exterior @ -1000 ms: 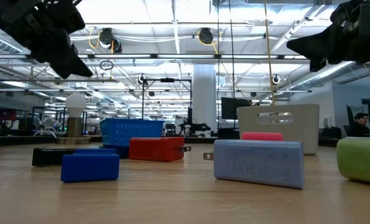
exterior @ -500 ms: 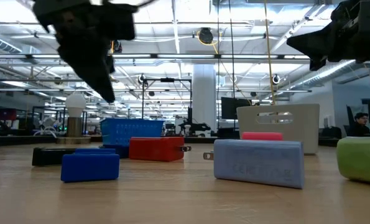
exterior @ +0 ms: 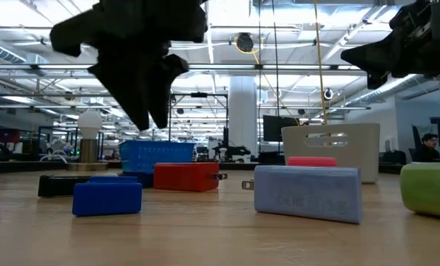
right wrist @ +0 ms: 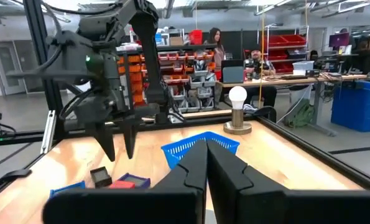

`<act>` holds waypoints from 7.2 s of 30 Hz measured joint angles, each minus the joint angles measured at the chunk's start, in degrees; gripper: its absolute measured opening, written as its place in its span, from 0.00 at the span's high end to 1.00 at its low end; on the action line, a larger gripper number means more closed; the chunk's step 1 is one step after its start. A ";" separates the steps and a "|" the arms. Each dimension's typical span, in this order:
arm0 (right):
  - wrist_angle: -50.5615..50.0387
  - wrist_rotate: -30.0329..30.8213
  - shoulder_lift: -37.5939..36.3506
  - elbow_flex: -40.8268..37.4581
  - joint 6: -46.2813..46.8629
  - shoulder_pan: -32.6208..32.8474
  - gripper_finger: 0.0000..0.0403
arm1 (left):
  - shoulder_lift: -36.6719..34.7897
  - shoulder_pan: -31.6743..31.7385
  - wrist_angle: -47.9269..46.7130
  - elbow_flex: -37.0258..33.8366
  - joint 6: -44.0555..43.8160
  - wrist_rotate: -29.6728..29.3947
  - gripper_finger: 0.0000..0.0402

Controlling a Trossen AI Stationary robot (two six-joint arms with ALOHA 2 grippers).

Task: Pick & Place Office items
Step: Put the dark blue digital clock into the blue bin, then put the violet charger adapter into the gray bin

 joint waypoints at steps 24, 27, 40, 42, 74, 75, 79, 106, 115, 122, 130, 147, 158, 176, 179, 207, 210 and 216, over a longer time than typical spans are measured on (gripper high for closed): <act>-0.02 -0.20 2.12 -0.02 1.02 -0.02 1.00 | 5.19 4.72 0.11 0.47 14.10 7.69 0.23; -0.02 -0.20 2.12 -0.02 1.02 -0.02 1.00 | 5.19 5.79 -0.07 0.47 14.42 8.51 0.23; -0.02 -0.20 2.12 -0.02 0.77 -0.02 1.00 | 5.69 6.49 0.56 -0.43 16.01 8.96 0.17; -0.02 -0.20 2.15 -0.02 0.71 -0.02 1.00 | 5.98 6.51 0.43 -1.29 15.94 9.28 0.17; 0.00 0.00 3.41 -0.02 0.34 -0.02 1.00 | 5.94 4.64 -0.88 -2.70 15.57 9.07 0.56; 0.00 0.00 3.41 -0.02 0.34 -0.02 1.00 | 5.94 4.39 -0.88 -2.70 15.66 9.07 0.60; 0.00 0.00 3.41 -0.02 0.34 -0.02 1.00 | 5.94 3.77 -0.88 -2.70 15.71 9.08 0.75; 0.18 -0.15 3.45 -0.02 2.03 -0.03 1.00 | -21.65 6.39 -0.84 -1.59 10.72 9.77 0.88; 3.43 -0.15 3.47 -0.02 3.14 -0.04 1.00 | -44.87 9.15 15.56 -25.90 2.75 9.77 0.86; 3.43 -0.11 3.55 -0.02 3.73 -0.03 1.00 | -60.95 8.96 32.47 -45.80 -2.83 6.13 0.87; 3.39 -0.06 3.60 -0.02 3.75 -0.04 1.00 | -69.72 7.87 54.64 -61.47 -7.49 -3.40 0.87; 2.90 -0.07 3.61 -0.02 3.77 -0.02 1.00 | -72.12 9.25 59.67 -67.71 -21.50 -17.07 0.88; 3.41 0.00 3.60 -0.02 3.77 -0.04 1.00 | -51.74 17.42 32.43 -44.54 -27.67 -11.01 0.86; 2.78 0.00 3.67 -0.02 3.77 -0.04 1.00 | -14.50 23.24 19.70 -24.56 -23.00 -1.13 0.88; 2.78 0.00 3.67 -0.02 3.75 -0.04 1.00 | -12.09 23.99 18.12 -22.95 -22.62 -0.07 0.84; 1.78 -0.01 3.68 -0.02 3.36 -0.04 1.00 | -41.51 17.46 21.43 -27.43 -11.12 1.11 0.61; 1.82 -0.02 3.78 -0.02 3.36 -0.04 1.00 | -50.10 17.55 26.79 -33.84 -13.74 0.92 0.76; 2.10 -0.01 4.02 -0.02 3.36 -0.04 1.00 | -61.82 18.59 33.96 -44.47 -13.29 0.86 0.97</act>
